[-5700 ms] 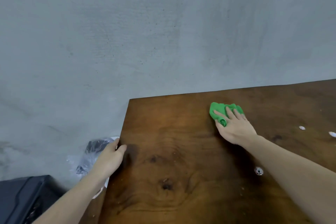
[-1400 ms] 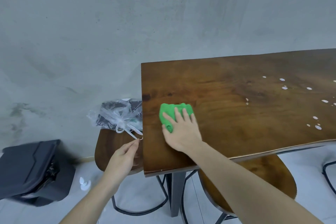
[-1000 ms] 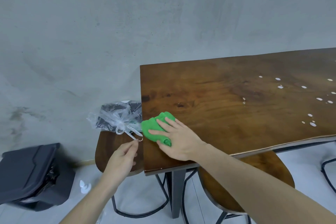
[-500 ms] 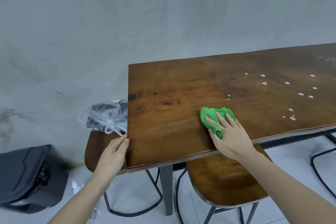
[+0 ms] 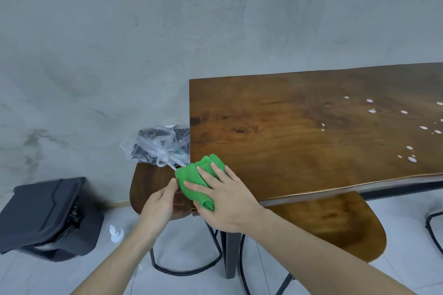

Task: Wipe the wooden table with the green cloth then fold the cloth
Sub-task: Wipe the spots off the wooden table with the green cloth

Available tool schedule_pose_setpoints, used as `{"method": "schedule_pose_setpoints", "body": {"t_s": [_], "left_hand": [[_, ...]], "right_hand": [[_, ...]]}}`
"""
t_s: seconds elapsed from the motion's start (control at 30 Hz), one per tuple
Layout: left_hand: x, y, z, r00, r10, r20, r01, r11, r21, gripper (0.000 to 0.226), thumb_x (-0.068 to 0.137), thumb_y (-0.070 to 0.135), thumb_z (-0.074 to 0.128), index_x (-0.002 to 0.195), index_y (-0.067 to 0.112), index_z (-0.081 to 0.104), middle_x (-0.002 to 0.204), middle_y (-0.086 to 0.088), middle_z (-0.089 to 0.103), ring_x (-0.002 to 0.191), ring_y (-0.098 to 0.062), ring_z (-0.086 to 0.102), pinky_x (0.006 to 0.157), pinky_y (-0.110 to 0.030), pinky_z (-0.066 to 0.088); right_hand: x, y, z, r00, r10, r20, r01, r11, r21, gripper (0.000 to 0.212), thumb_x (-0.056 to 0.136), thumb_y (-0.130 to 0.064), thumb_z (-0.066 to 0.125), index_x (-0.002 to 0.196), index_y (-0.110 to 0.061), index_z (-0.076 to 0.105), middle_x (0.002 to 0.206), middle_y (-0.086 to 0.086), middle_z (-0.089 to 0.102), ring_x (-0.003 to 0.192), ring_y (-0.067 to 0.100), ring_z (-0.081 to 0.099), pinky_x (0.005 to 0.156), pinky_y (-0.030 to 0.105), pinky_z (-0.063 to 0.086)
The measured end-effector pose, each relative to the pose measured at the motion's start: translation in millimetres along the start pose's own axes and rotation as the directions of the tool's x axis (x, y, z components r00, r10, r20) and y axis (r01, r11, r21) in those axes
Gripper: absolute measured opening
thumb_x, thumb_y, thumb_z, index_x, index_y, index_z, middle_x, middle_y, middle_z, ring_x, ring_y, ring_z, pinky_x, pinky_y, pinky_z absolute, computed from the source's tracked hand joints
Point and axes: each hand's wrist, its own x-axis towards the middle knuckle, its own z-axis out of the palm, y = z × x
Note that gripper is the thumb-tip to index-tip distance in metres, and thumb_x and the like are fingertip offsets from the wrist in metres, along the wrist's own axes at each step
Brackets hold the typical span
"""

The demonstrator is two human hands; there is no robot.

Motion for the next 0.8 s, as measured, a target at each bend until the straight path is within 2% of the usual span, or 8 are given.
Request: {"method": "schedule_pose_setpoints", "body": {"t_s": [0.13, 0.23, 0.3, 0.37, 0.43, 0.53, 0.7, 0.8], "left_hand": [[-1, -5, 0, 1.000, 0.004, 0.005, -0.004, 1.000, -0.004, 0.032, 0.101, 0.037, 0.044, 0.096, 0.024, 0.073, 0.094, -0.002, 0.076, 0.077, -0.015, 0.072, 0.070, -0.030, 0.055], [-3, -8, 3, 1.000, 0.019, 0.018, -0.020, 1.000, 0.016, 0.028, 0.101, 0.040, 0.045, 0.102, 0.029, 0.071, 0.108, 0.005, 0.072, 0.093, -0.021, 0.068, 0.073, -0.032, 0.057], [-7, -9, 6, 1.000, 0.015, 0.022, -0.016, 1.000, 0.011, 0.029, 0.101, 0.041, 0.044, 0.103, 0.032, 0.071, 0.106, 0.008, 0.073, 0.094, -0.019, 0.069, 0.083, -0.038, 0.058], [-11, -11, 8, 1.000, 0.002, 0.009, -0.003, 1.000, 0.008, 0.029, 0.100, 0.043, 0.044, 0.102, 0.034, 0.071, 0.103, 0.010, 0.073, 0.092, -0.018, 0.069, 0.087, -0.040, 0.057], [-14, -14, 7, 1.000, -0.013, -0.003, 0.013, 1.000, -0.011, 0.030, 0.100, 0.044, 0.044, 0.104, 0.033, 0.071, 0.104, 0.011, 0.073, 0.092, -0.017, 0.070, 0.089, -0.040, 0.057], [-19, -20, 2, 1.000, -0.021, -0.022, 0.021, 1.000, -0.020, 0.035, 0.101, 0.044, 0.042, 0.111, 0.028, 0.071, 0.107, 0.010, 0.072, 0.092, -0.019, 0.069, 0.083, -0.034, 0.058], [-23, -28, -9, 0.997, -0.035, -0.064, 0.032, 0.998, -0.052, 0.041, 0.102, 0.041, 0.040, 0.118, 0.018, 0.069, 0.110, 0.003, 0.070, 0.095, -0.027, 0.066, 0.075, -0.032, 0.059], [-21, -33, -19, 0.995, -0.055, -0.079, 0.047, 0.994, -0.099, 0.040, 0.103, 0.038, 0.039, 0.120, 0.015, 0.068, 0.106, -0.002, 0.071, 0.091, -0.022, 0.066, 0.077, -0.036, 0.058]], "right_hand": [[-24, 25, -9, 0.995, -0.100, 0.011, 0.101, 0.995, -0.029, 0.053, 0.100, -0.059, 0.030, 0.152, -0.054, 0.028, 0.167, -0.010, 0.018, 0.157, 0.022, 0.006, 0.127, 0.045, 0.003], [-48, 59, -26, 0.996, 0.068, 0.050, -0.065, 0.996, -0.069, 0.057, 0.097, -0.073, 0.007, 0.152, -0.060, 0.011, 0.167, -0.014, 0.002, 0.156, 0.016, -0.007, 0.127, 0.042, -0.004], [-64, 80, -34, 0.976, 0.214, 0.038, -0.210, 0.974, -0.090, 0.067, 0.088, -0.079, -0.009, 0.151, -0.061, 0.003, 0.168, -0.015, -0.001, 0.156, 0.015, -0.010, 0.127, 0.040, -0.004], [-75, 86, -34, 0.966, 0.258, 0.018, -0.256, 0.963, -0.081, 0.069, 0.087, -0.080, -0.012, 0.151, -0.062, 0.003, 0.169, -0.016, 0.002, 0.157, 0.018, -0.009, 0.127, 0.039, -0.004], [-83, 78, -27, 0.987, 0.160, 0.006, -0.158, 0.979, -0.126, 0.059, 0.096, -0.076, 0.004, 0.154, -0.060, 0.008, 0.167, -0.015, 0.011, 0.157, 0.025, 0.001, 0.127, 0.045, 0.002], [-87, 60, -7, 0.990, -0.141, 0.008, 0.139, 0.957, -0.254, 0.055, 0.103, -0.063, 0.032, 0.156, -0.051, 0.023, 0.165, -0.008, 0.027, 0.154, 0.034, 0.021, 0.121, 0.057, 0.019], [-51, 33, -1, 0.947, -0.315, 0.068, 0.320, 0.896, -0.306, 0.051, 0.104, -0.061, 0.031, 0.153, -0.051, 0.031, 0.164, -0.008, 0.032, 0.153, 0.036, 0.023, 0.120, 0.061, 0.023], [-22, 6, 4, 0.921, -0.372, 0.120, 0.391, 0.867, -0.310, 0.046, 0.102, -0.057, 0.034, 0.143, -0.044, 0.050, 0.157, -0.009, 0.043, 0.152, 0.036, 0.026, 0.122, 0.059, 0.020]]}}
